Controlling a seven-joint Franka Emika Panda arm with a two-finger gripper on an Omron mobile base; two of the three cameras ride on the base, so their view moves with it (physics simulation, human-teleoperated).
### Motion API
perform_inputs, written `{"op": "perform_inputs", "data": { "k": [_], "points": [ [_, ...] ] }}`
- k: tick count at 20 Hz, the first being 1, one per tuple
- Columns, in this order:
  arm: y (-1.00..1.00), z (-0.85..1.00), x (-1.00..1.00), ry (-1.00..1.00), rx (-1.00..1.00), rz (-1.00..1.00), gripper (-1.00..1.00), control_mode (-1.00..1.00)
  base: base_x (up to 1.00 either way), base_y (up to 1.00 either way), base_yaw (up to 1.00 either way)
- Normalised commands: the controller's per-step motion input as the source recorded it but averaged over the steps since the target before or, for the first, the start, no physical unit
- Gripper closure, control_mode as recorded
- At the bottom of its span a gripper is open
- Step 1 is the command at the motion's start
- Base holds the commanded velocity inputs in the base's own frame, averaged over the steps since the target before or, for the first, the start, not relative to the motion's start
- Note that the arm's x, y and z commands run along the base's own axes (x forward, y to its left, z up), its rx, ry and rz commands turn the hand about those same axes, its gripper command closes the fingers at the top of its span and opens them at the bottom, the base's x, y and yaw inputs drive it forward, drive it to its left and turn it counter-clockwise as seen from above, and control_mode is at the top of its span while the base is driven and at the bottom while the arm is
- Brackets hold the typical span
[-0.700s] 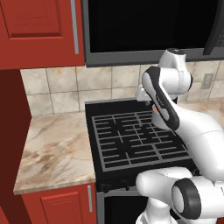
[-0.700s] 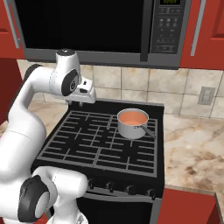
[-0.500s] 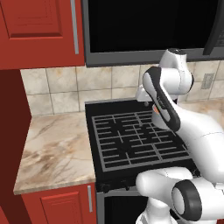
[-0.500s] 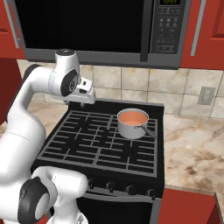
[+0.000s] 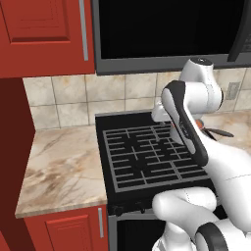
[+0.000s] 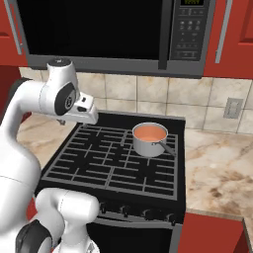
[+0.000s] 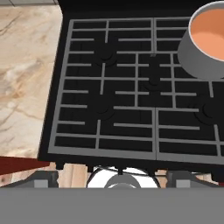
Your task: Wait until the marinara sauce is simmered to a deep red color and then turn off the stove.
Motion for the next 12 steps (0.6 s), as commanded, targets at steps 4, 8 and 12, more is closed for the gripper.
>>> {"op": "perform_inputs", "data": {
  "k": [4, 8, 12],
  "points": [
    [0.12, -0.08, -0.18, 0.0, 0.0, 0.0, -1.0, -1.0, 0.0, 0.0, 0.0],
    [-0.22, -0.05, -0.01, 0.0, 0.0, 0.0, -1.0, -1.0, 0.0, 0.0, 0.0],
    [-0.37, -0.05, 0.0, 0.0, 0.0, 0.0, -1.0, -1.0, 0.0, 0.0, 0.0]
  ]
}}
